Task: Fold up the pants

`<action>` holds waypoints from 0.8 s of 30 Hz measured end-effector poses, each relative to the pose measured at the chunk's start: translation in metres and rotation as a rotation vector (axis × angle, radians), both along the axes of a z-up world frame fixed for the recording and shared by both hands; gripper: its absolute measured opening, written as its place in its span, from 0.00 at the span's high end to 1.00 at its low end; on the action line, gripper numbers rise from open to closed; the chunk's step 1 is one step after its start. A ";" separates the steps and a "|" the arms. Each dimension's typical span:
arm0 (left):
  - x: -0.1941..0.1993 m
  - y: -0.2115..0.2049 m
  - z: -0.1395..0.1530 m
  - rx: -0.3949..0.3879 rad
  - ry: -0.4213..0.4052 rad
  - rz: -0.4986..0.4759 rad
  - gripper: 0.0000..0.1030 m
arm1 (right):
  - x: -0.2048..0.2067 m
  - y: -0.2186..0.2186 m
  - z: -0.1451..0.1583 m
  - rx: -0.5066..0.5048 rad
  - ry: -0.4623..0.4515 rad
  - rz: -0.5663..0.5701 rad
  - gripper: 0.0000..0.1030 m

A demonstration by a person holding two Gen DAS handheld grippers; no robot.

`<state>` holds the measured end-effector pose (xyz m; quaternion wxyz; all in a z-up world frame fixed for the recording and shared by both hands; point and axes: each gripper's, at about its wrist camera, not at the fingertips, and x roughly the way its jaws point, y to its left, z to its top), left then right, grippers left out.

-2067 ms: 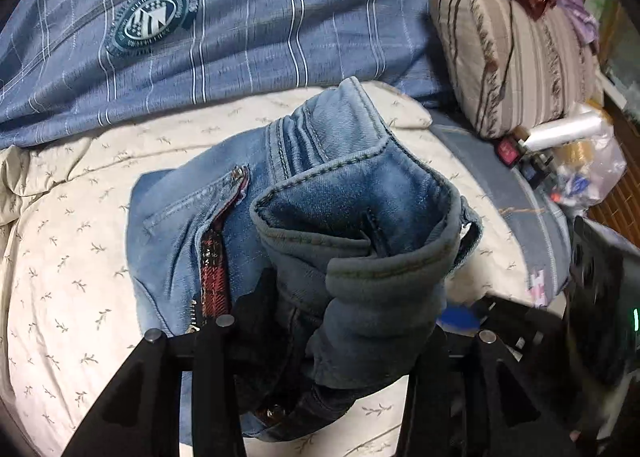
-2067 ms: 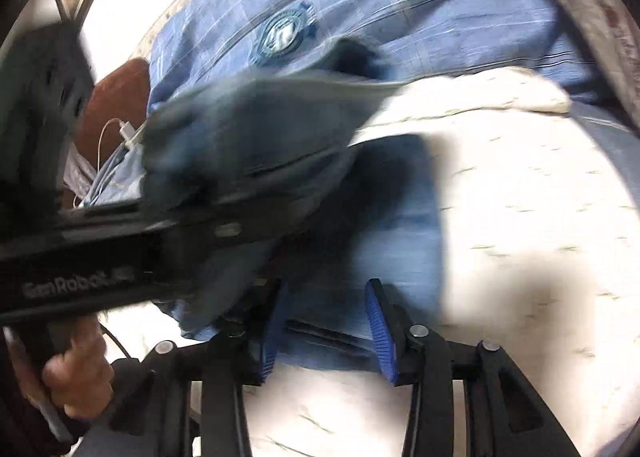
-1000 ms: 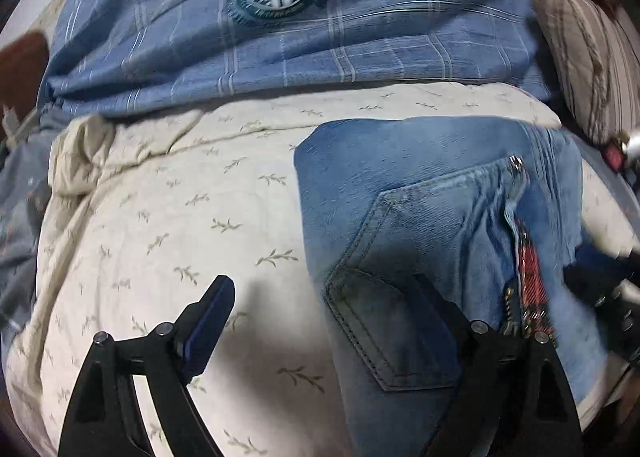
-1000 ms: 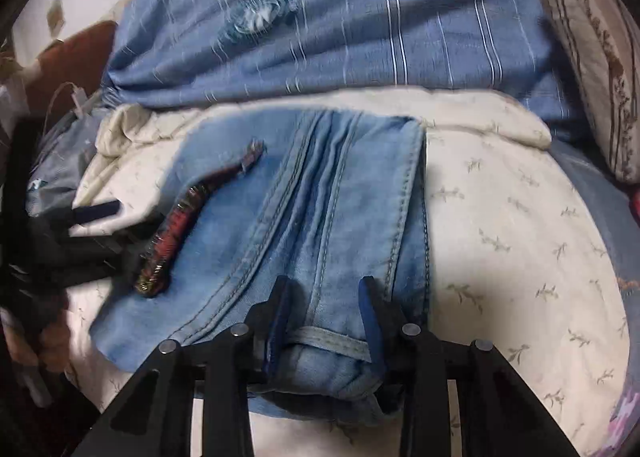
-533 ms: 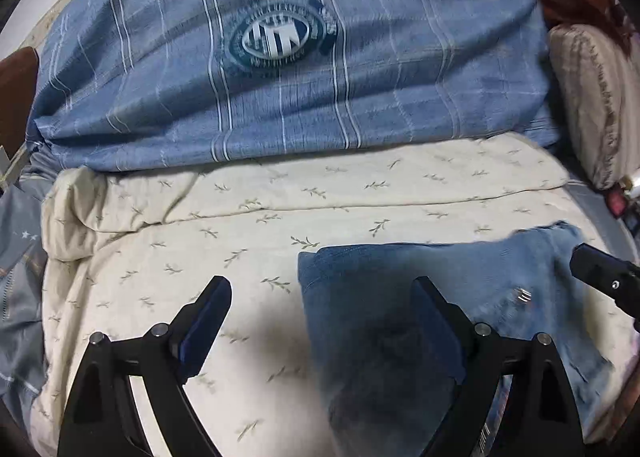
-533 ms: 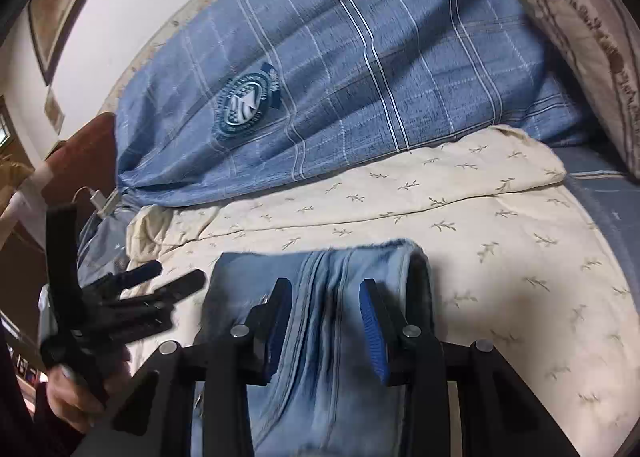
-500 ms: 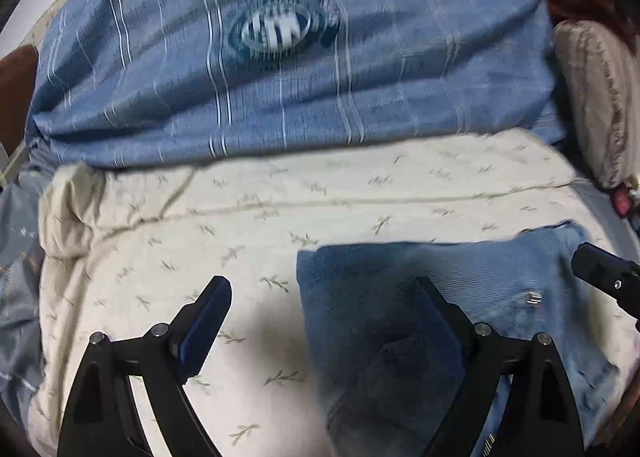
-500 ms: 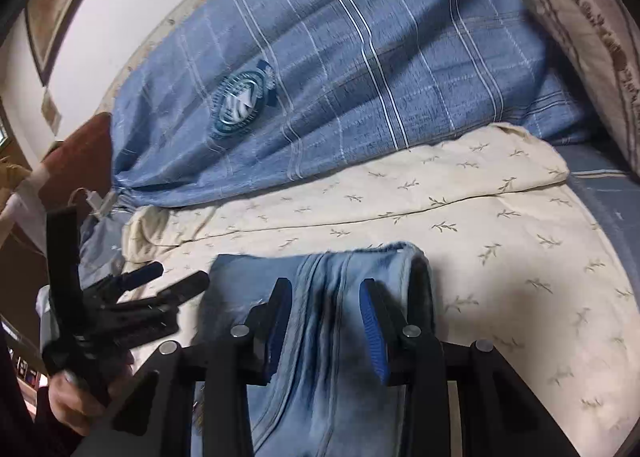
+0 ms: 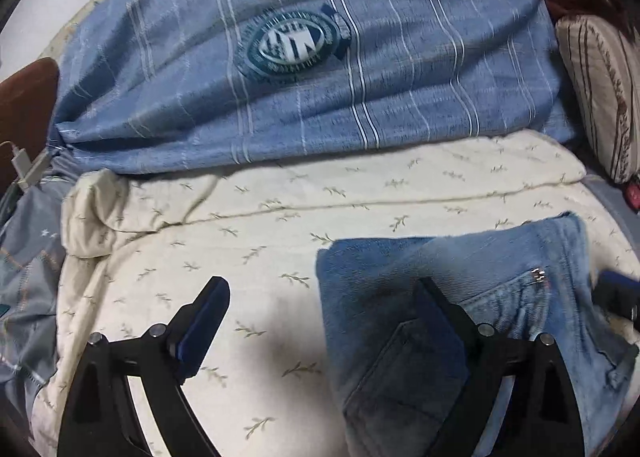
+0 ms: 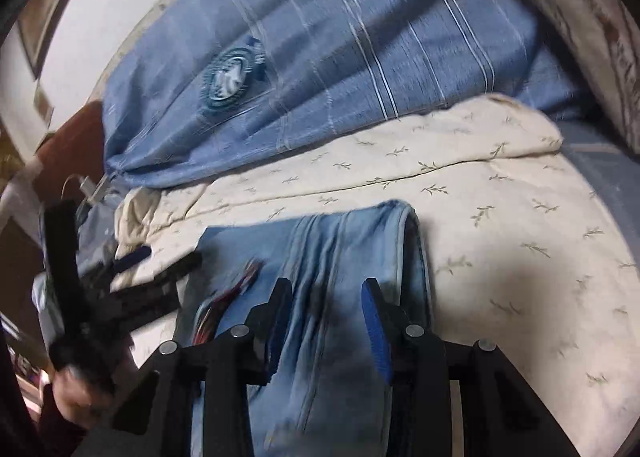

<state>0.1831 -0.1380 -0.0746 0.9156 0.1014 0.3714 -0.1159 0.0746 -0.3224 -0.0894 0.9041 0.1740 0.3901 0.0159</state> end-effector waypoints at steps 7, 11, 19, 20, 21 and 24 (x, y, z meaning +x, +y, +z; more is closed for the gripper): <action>-0.025 0.012 0.028 -0.029 -0.078 0.006 0.09 | -0.035 0.026 0.001 -0.088 0.024 0.009 0.61; -0.040 0.014 0.037 -0.027 -0.104 -0.009 0.09 | -0.044 0.035 -0.009 -0.155 0.065 0.000 0.61; -0.062 0.031 0.038 -0.048 -0.104 0.002 0.09 | -0.037 0.035 -0.031 -0.151 0.130 0.000 0.60; -0.065 0.034 0.038 -0.052 -0.103 0.007 0.09 | -0.036 0.033 -0.032 -0.147 0.132 -0.001 0.60; -0.067 0.037 0.037 -0.054 -0.102 0.009 0.09 | -0.035 0.034 -0.033 -0.152 0.133 0.000 0.60; -0.070 0.041 0.035 -0.049 -0.101 0.018 0.09 | -0.035 0.039 -0.035 -0.189 0.125 0.005 0.60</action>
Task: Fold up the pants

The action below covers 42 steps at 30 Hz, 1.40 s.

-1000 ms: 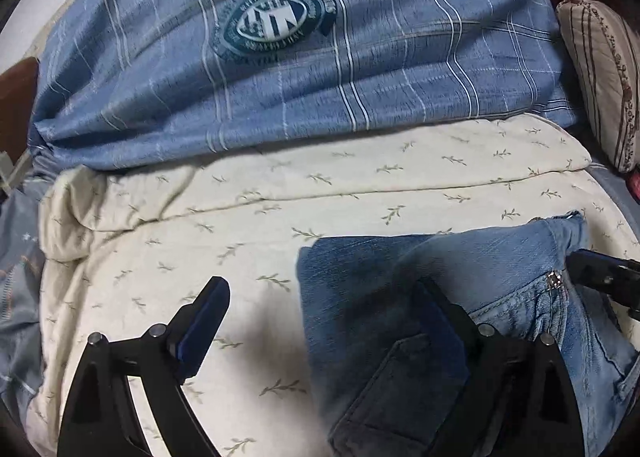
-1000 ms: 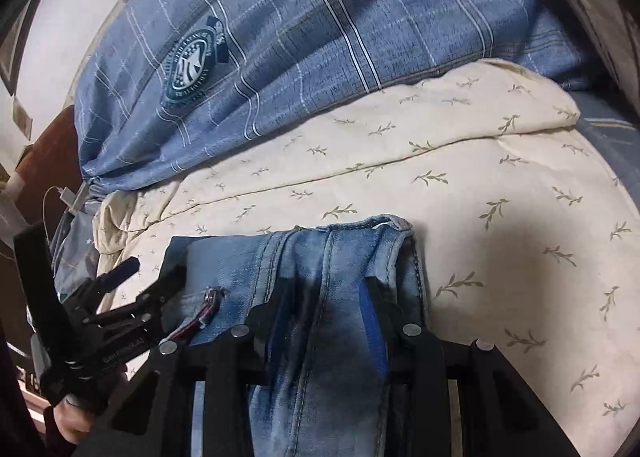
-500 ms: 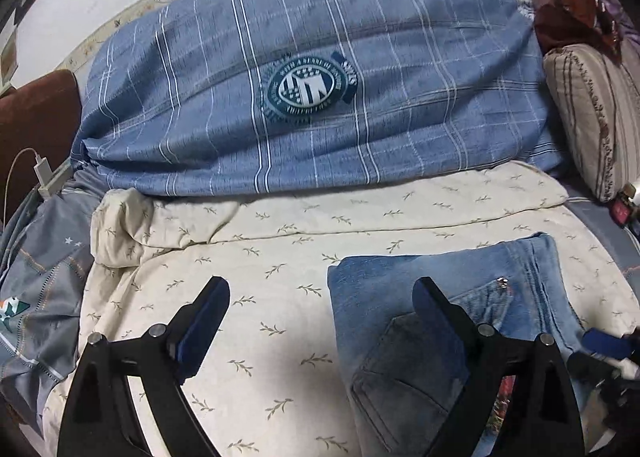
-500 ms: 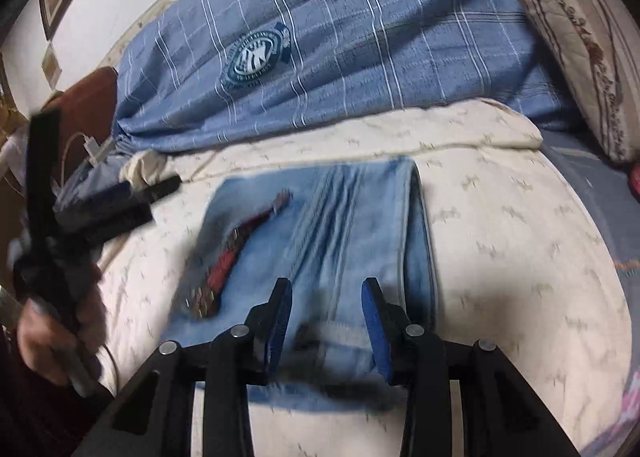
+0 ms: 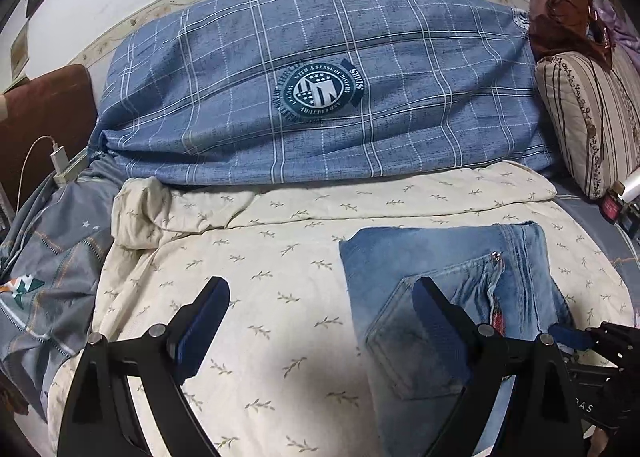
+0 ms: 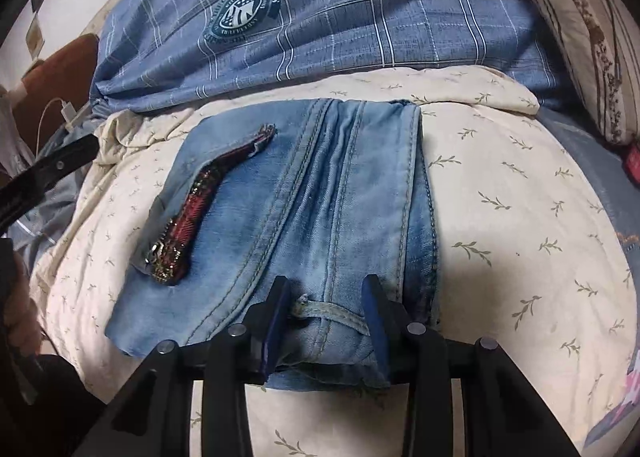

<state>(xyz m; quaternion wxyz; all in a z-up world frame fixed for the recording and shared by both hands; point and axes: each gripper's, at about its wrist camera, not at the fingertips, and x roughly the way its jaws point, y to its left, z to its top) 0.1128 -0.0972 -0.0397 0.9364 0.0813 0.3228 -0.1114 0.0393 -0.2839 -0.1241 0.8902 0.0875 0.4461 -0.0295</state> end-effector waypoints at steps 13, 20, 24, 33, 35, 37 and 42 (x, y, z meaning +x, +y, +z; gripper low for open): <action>0.018 0.007 -0.040 0.039 0.160 -0.018 0.09 | -0.015 -0.024 0.036 0.085 -0.150 -0.009 0.40; 0.019 0.003 -0.044 0.068 0.162 -0.052 0.09 | -0.025 -0.034 0.052 0.101 -0.248 -0.049 0.40; 0.012 -0.016 -0.052 0.106 0.190 -0.116 0.09 | -0.017 -0.013 0.039 0.039 -0.155 0.048 0.69; -0.001 -0.039 -0.075 0.253 0.149 -0.179 0.09 | -0.014 0.008 0.015 -0.090 -0.058 0.139 0.71; 0.000 -0.039 -0.074 0.251 0.152 -0.181 0.08 | -0.012 0.003 0.017 -0.053 -0.053 0.125 0.70; 0.003 -0.036 -0.072 0.223 0.169 -0.182 0.08 | -0.010 -0.004 0.020 0.005 -0.044 0.109 0.70; 0.010 -0.017 -0.050 0.107 0.142 -0.154 0.08 | -0.015 -0.032 0.035 0.165 -0.106 0.032 0.69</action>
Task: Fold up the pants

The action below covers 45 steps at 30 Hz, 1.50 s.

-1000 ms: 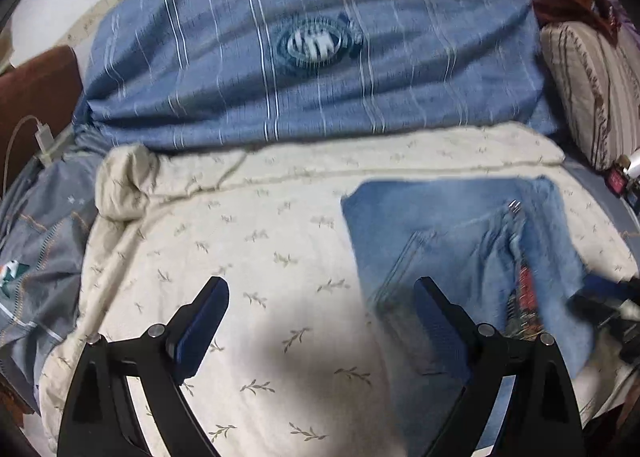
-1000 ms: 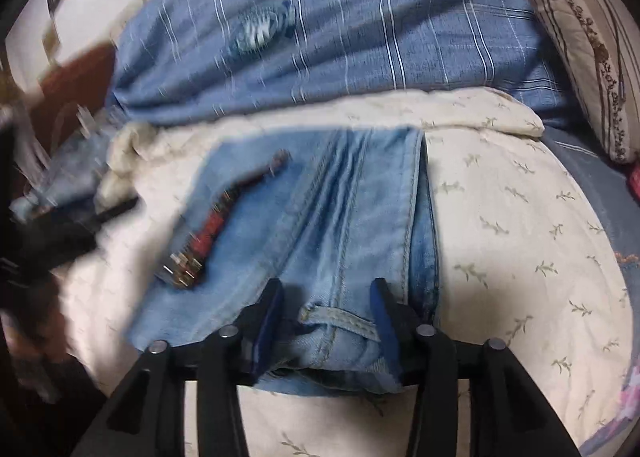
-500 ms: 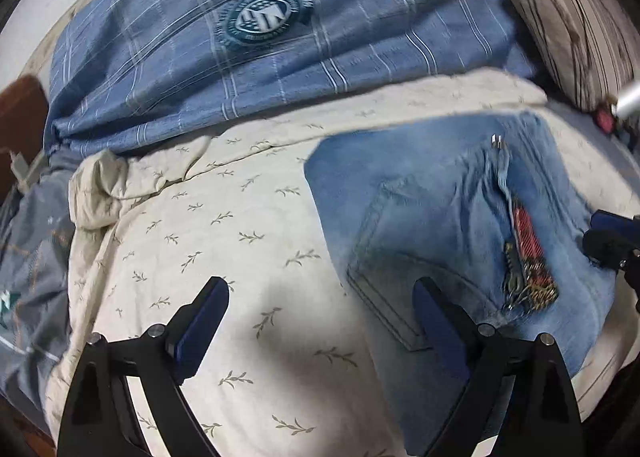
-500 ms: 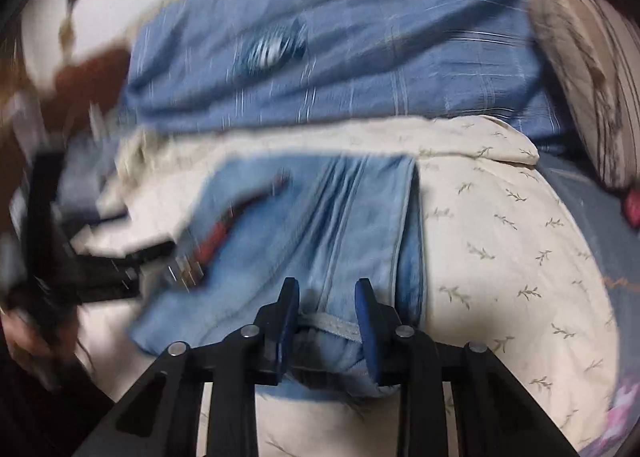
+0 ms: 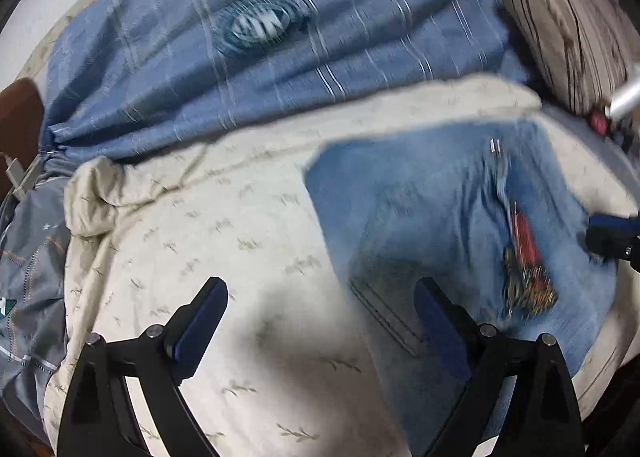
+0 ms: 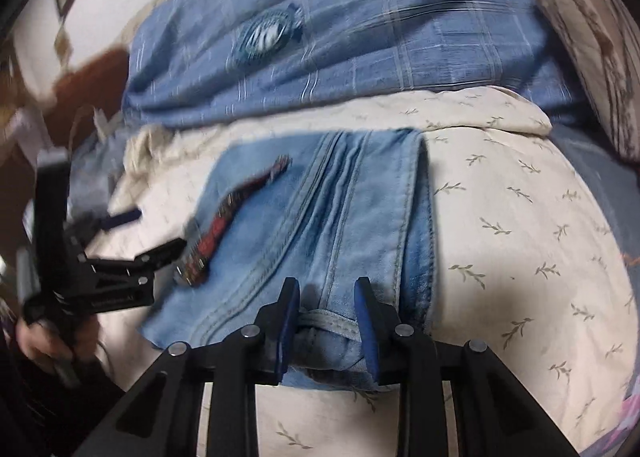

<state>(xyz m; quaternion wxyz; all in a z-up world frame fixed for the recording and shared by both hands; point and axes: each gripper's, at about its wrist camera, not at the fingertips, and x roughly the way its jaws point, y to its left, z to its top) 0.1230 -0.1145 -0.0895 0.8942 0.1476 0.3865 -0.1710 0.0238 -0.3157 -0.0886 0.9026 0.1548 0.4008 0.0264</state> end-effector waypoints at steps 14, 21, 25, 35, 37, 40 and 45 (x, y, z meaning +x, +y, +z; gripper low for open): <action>0.036 0.025 -0.022 -0.293 0.349 -0.045 0.08 | 0.008 -0.055 -0.009 0.285 0.001 -0.170 0.39; 0.038 0.018 -0.033 -0.385 0.478 -0.125 0.08 | 0.009 -0.088 -0.030 0.457 0.075 -0.159 0.39; 0.046 0.018 -0.040 -0.468 0.580 -0.147 0.08 | 0.009 -0.096 -0.038 0.504 0.100 -0.157 0.39; 0.050 0.017 -0.045 -0.567 0.675 -0.154 0.08 | 0.011 -0.090 -0.043 0.537 0.128 -0.133 0.39; 0.050 0.016 -0.046 -0.581 0.685 -0.160 0.08 | 0.010 -0.090 -0.045 0.543 0.133 -0.134 0.39; 0.049 0.017 -0.046 -0.589 0.695 -0.164 0.08 | 0.009 -0.091 -0.046 0.557 0.133 -0.134 0.39; 0.050 0.020 -0.046 -0.610 0.713 -0.158 0.08 | 0.005 -0.096 -0.049 0.583 0.135 -0.142 0.39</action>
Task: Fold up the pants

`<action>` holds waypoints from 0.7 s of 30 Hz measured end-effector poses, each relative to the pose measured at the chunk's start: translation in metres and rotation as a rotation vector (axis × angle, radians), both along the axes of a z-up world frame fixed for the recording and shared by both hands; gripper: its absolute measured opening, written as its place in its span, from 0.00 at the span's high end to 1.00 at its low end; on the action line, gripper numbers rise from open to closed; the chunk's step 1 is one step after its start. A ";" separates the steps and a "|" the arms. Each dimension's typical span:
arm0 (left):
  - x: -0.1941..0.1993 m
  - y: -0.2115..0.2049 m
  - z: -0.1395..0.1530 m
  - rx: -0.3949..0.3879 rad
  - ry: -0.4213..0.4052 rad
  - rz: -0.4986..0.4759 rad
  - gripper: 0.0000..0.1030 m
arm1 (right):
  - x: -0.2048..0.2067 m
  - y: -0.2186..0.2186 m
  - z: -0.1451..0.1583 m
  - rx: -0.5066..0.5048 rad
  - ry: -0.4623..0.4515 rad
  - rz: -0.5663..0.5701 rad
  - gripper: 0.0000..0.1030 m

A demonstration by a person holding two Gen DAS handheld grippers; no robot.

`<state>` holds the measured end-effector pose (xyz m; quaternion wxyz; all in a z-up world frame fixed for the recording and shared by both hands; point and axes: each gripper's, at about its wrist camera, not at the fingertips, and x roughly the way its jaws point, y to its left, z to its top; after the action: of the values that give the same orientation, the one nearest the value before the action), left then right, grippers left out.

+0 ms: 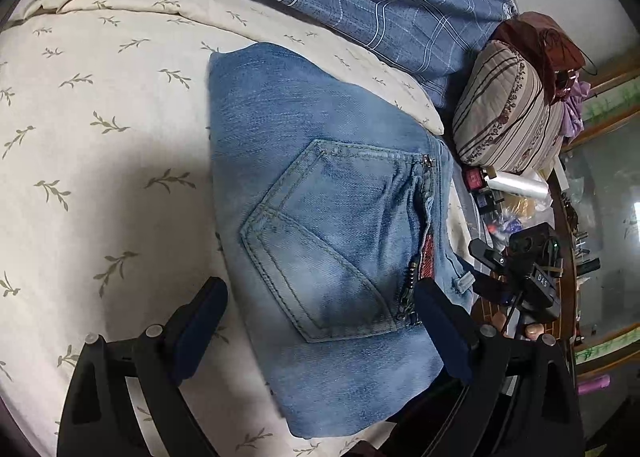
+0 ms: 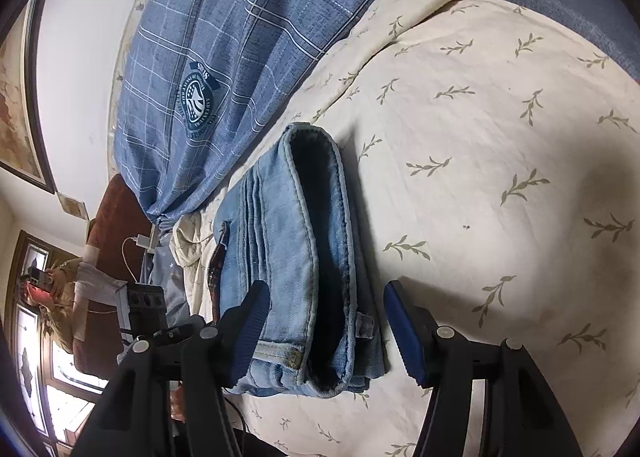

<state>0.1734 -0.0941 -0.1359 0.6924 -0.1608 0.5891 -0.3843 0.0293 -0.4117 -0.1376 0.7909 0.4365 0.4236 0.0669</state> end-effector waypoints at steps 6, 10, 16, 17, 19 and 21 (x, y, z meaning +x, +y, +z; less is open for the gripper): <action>0.000 0.005 -0.002 -0.043 0.035 0.003 0.08 | -0.001 0.000 0.000 0.009 0.002 -0.003 0.39; 0.000 0.005 -0.002 -0.054 0.040 0.008 0.08 | 0.000 0.000 0.000 0.025 0.002 0.002 0.39; 0.002 0.006 -0.005 -0.060 0.059 0.012 0.08 | 0.006 -0.002 -0.008 0.069 0.025 0.016 0.39; 0.003 0.006 -0.006 -0.061 0.062 0.014 0.08 | 0.007 -0.002 -0.010 0.083 0.029 0.023 0.38; 0.003 0.007 -0.007 -0.063 0.063 0.014 0.08 | 0.011 -0.002 -0.016 0.112 0.045 0.044 0.38; 0.004 0.005 -0.007 -0.060 0.060 0.012 0.07 | 0.015 -0.001 -0.019 0.136 0.049 0.056 0.38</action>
<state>0.1770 -0.0895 -0.1433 0.6716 -0.1964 0.5970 -0.3924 0.0445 -0.4125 -0.1567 0.7467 0.4785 0.4494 0.1072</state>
